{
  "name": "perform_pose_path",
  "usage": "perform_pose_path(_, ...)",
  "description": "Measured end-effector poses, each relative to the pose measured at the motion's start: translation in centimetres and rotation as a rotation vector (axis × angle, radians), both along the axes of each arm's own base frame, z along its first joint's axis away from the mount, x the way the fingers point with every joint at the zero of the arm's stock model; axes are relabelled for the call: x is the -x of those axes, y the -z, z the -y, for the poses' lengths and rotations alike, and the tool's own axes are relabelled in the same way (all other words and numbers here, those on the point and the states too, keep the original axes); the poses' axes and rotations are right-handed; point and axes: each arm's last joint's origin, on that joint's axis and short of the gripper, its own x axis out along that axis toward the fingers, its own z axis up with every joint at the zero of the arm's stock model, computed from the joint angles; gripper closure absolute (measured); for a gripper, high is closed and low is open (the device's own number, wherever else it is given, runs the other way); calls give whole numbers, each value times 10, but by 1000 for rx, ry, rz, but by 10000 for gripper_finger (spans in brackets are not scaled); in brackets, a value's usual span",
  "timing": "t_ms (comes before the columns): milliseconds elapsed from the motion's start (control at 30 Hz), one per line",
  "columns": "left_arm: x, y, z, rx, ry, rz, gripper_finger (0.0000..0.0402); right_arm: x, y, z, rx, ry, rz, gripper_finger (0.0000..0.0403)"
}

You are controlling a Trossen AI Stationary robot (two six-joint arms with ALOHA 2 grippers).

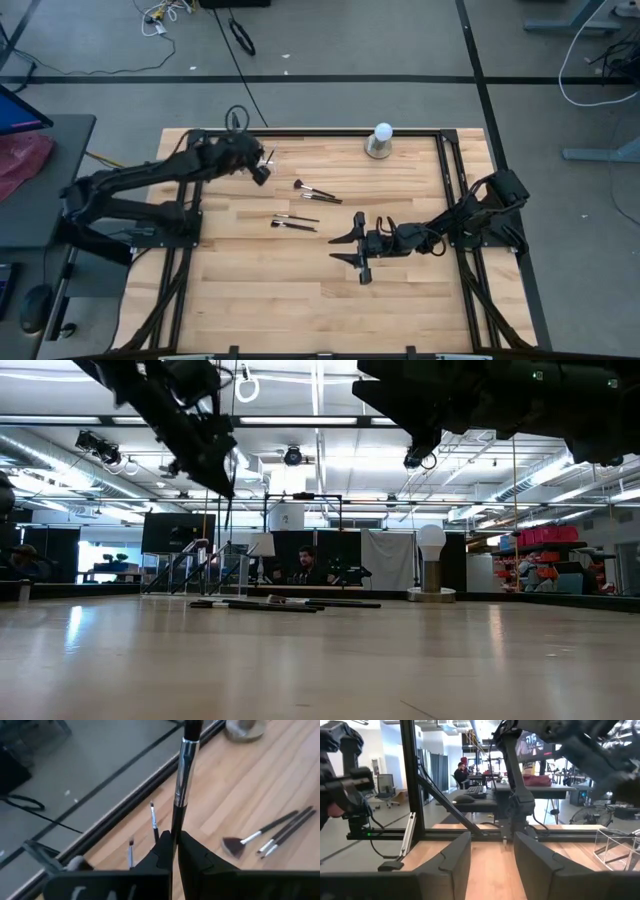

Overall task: Put items in baskets/containers
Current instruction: Put the eyeshadow brush into the transparent organizer

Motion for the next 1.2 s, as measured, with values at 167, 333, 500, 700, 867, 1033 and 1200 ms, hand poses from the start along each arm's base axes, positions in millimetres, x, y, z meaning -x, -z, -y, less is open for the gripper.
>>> perform_pose_path(167,-11,22,-20,34,-16,-80,390,0,1,0,-3,-1,-7,253)
perform_pose_path(333,-13,37,-32,59,-57,-142,390,0,1,0,-13,-3,-15,253)
perform_pose_path(500,-11,42,-39,88,-69,-152,390,0,1,0,-13,-3,-15,253)
perform_pose_path(700,-11,53,-46,150,-57,-172,390,0,1,0,-13,-2,-15,253)
perform_pose_path(867,-14,65,-50,184,-58,-208,390,0,1,0,-13,-3,-15,253)
perform_pose_path(1033,-18,74,-51,229,-46,-223,390,0,1,0,-13,-3,-16,253)
perform_pose_path(1200,-19,77,-52,234,-44,-225,380,0,2,0,-12,-2,-17,253)
